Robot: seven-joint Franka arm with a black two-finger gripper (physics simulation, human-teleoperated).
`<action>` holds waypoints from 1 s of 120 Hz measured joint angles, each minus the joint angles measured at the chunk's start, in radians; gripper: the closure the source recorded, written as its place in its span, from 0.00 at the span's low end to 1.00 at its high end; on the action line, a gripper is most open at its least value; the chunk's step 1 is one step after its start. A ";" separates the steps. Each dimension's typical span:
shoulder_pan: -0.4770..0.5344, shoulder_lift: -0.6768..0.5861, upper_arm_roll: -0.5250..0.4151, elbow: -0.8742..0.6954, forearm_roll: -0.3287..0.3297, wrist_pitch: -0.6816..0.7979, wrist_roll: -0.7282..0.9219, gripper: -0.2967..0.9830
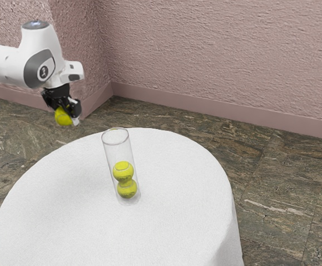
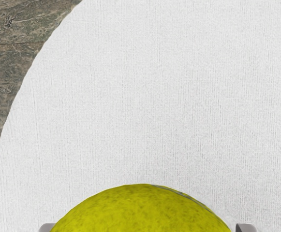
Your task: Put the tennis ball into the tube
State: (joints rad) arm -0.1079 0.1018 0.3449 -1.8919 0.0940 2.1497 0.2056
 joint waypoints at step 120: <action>-0.215 -0.008 -0.140 0.162 0.255 -0.270 -0.155 0.52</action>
State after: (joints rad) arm -0.3231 0.0936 0.2047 -1.7295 0.3485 1.8794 0.0504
